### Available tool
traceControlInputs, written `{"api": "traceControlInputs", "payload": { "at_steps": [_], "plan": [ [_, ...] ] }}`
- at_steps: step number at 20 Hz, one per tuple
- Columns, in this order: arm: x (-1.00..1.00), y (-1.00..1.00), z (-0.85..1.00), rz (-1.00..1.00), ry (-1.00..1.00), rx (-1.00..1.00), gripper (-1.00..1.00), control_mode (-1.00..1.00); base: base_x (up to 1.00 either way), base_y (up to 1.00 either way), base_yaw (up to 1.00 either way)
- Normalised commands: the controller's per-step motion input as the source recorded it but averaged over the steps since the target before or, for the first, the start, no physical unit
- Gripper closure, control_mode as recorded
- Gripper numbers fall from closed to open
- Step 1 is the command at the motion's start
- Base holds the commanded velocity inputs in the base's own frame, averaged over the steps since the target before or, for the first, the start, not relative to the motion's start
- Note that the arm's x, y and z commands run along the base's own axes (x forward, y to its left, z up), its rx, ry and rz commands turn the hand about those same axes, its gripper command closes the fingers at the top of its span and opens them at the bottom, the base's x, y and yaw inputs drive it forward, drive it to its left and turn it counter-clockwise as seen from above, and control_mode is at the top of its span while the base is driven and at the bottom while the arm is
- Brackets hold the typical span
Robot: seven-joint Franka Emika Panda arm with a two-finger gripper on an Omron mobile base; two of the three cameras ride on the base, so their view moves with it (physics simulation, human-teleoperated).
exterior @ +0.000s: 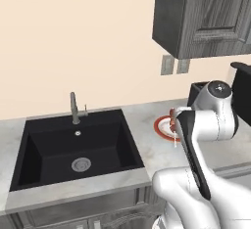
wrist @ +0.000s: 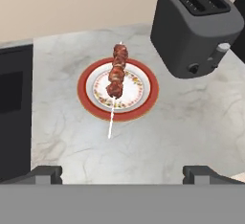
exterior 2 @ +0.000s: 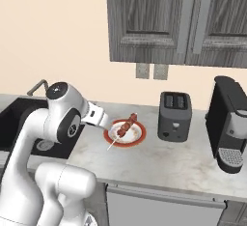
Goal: Place the cold items (broccoli and mushroom) from the fridge in one tupperware on the dining counter. Place the warm items (hot dog and kebab skewer) in the stove area in another tupperware.
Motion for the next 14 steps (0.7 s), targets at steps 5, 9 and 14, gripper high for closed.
{"api": "traceControlInputs", "payload": {
  "at_steps": [5,9,14],
  "plan": [
    [0.31,-0.04,-0.25,0.00,0.05,0.00,-1.00,-1.00,0.00,0.00,0.00],
    [0.38,-0.08,-0.26,0.00,0.08,0.00,-1.00,-1.00,0.00,0.00,0.00],
    [0.40,-0.11,-0.22,0.00,0.08,0.02,-1.00,-1.00,0.00,0.00,0.00]
  ]
}}
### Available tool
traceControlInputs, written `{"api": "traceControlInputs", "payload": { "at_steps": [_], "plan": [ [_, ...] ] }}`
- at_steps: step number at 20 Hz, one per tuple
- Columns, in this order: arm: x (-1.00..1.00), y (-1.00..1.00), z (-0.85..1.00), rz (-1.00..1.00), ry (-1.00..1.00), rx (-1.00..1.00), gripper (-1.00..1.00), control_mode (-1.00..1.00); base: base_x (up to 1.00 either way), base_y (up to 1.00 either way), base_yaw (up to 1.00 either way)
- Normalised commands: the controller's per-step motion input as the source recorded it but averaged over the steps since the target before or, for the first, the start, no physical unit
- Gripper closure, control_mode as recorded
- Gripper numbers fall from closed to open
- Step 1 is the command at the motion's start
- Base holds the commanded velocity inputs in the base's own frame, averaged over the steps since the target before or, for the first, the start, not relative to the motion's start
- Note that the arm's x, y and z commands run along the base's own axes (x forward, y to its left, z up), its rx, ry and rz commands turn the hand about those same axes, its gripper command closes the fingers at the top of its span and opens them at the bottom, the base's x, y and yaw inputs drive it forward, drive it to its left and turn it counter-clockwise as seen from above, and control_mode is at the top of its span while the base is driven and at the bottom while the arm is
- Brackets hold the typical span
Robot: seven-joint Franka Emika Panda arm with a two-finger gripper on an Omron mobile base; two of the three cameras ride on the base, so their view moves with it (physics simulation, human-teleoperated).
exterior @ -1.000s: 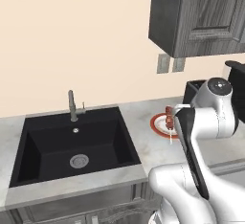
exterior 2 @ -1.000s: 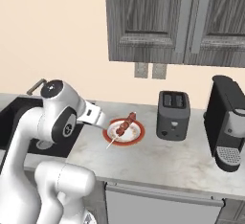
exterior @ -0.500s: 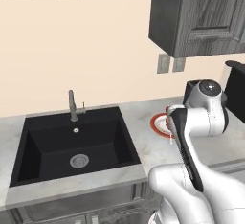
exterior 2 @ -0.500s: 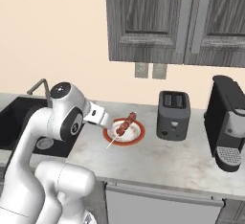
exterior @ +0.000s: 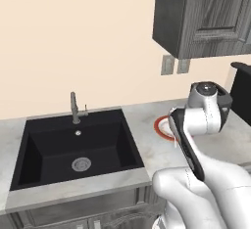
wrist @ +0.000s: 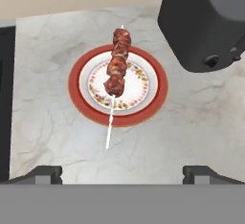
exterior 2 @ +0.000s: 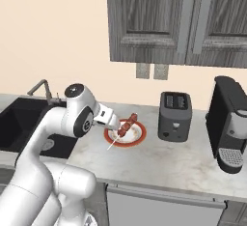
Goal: Place the cold items (broccoli and mushroom) from the fridge in one tupperware on the dining counter. Place the warm items (hot dog and kebab skewer) in the stove area in another tupperware.
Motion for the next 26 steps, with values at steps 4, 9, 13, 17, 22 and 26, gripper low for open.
{"api": "traceControlInputs", "payload": {
  "at_steps": [4,9,13,17,22,26],
  "plan": [
    [0.32,-0.11,-0.29,0.00,0.02,0.01,-1.00,-1.00,0.00,0.00,0.00],
    [0.31,-0.10,-0.32,0.00,0.00,0.00,-1.00,-1.00,0.00,0.00,0.00],
    [0.33,-0.08,-0.29,0.00,0.02,0.00,-1.00,-1.00,0.00,0.00,0.00],
    [0.37,-0.08,-0.25,0.00,0.04,0.01,-1.00,-1.00,0.00,0.00,0.00],
    [0.39,-0.07,-0.25,0.00,0.07,0.02,-1.00,-1.00,0.00,0.00,0.00],
    [0.40,-0.07,-0.24,0.00,0.07,0.02,-1.00,-1.00,0.00,0.00,0.00]
  ]
}}
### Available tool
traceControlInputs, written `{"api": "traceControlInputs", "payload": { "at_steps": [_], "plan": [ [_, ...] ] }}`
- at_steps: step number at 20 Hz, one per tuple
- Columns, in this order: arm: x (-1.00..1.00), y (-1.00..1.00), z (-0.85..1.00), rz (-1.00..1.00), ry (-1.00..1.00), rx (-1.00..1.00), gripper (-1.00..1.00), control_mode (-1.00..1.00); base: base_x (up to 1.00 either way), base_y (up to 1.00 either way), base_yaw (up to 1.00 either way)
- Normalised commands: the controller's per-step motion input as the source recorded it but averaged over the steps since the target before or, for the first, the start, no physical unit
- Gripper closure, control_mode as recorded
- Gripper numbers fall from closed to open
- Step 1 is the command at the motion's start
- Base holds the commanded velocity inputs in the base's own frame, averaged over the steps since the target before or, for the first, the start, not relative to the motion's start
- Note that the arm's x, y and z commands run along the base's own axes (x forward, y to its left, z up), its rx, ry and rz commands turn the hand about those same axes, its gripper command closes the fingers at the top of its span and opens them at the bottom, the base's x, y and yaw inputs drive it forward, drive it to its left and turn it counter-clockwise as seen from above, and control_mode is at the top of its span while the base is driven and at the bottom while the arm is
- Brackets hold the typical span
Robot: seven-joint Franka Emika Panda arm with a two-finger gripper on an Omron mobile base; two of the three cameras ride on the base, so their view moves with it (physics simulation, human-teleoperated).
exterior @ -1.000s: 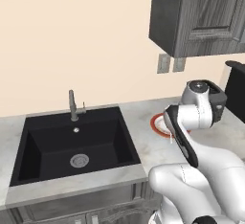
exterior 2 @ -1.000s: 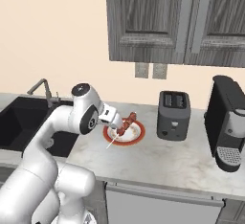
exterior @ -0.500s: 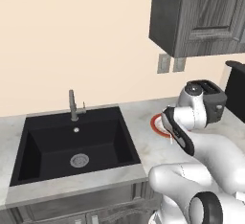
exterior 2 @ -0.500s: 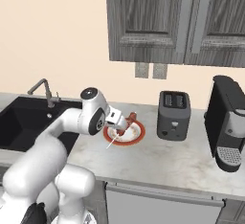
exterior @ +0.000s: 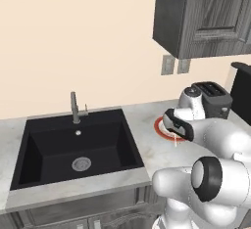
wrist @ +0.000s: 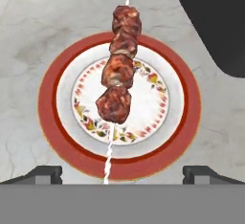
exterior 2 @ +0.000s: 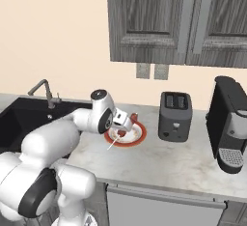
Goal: Place the cold items (broccoli and mushroom) from the fridge in one tupperware on the dining counter. Place the warm items (hot dog and kebab skewer) in the stove area in another tupperware.
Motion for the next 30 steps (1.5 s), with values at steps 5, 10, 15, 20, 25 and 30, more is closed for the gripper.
{"api": "traceControlInputs", "payload": {
  "at_steps": [5,10,15,20,25,30],
  "plan": [
    [0.38,-0.04,-0.27,0.00,0.06,0.01,-1.00,-1.00,0.00,0.00,0.00],
    [0.32,-0.03,-0.29,0.00,0.03,0.01,-1.00,-1.00,0.00,0.00,0.00],
    [0.31,-0.02,-0.30,0.00,0.03,0.00,-1.00,-1.00,0.00,0.00,0.00],
    [0.30,-0.02,-0.30,0.00,0.04,0.00,-1.00,-1.00,0.00,0.00,0.00],
    [0.27,-0.02,-0.31,0.00,0.03,0.00,-1.00,-1.00,0.00,0.00,0.00],
    [0.26,-0.01,-0.31,0.00,0.02,0.00,-1.00,-1.00,0.00,0.00,0.00]
  ]
}}
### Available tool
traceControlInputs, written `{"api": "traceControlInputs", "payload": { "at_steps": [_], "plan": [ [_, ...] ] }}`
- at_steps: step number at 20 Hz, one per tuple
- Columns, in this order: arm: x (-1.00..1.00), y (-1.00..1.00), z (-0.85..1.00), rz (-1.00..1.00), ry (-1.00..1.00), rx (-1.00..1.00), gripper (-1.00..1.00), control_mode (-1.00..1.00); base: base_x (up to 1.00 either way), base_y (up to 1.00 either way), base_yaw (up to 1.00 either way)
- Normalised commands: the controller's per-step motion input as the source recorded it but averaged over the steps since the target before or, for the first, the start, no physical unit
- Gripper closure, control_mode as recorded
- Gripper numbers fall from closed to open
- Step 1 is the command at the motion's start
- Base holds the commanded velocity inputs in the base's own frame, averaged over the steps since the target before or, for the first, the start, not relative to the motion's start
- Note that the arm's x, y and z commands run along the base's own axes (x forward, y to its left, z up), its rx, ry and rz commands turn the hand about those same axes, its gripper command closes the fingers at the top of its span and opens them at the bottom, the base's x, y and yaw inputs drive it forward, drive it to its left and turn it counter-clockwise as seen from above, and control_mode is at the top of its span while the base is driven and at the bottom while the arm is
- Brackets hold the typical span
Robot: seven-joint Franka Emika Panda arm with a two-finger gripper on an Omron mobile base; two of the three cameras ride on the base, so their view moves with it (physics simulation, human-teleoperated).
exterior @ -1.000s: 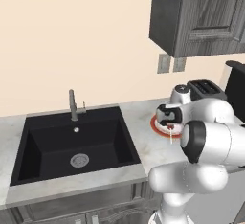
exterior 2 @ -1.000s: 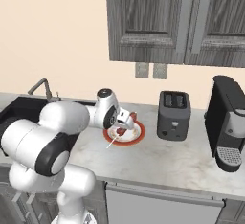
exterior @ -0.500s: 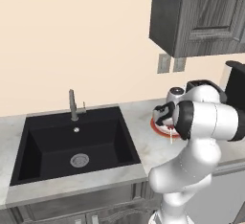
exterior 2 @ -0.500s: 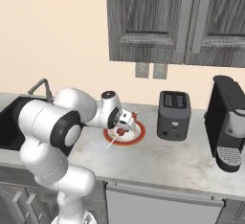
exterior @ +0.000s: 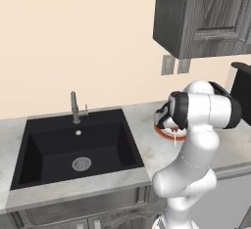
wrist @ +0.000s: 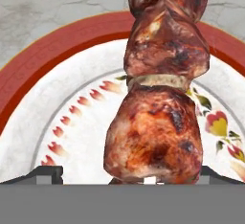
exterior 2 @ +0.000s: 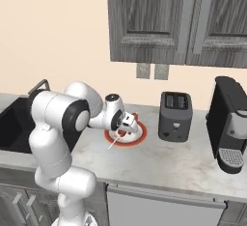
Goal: Place the cold items (broccoli and mushroom) from the fridge in one tupperware on the dining counter. Place the warm items (hot dog and kebab skewer) in the stove area in another tupperware.
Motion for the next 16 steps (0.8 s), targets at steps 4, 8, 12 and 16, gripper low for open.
{"api": "traceControlInputs", "payload": {
  "at_steps": [4,8,12,16],
  "plan": [
    [0.12,-0.01,-0.33,0.00,0.01,0.00,1.00,-1.00,0.00,0.00,0.00],
    [0.00,-0.01,-0.23,0.00,0.08,0.00,1.00,-1.00,0.00,0.00,0.00],
    [-0.30,0.00,-0.01,0.00,-0.10,0.00,1.00,-1.00,0.00,0.00,0.00],
    [-0.56,0.00,0.40,0.00,-0.26,0.01,1.00,-1.00,0.00,0.00,0.00]
  ]
}}
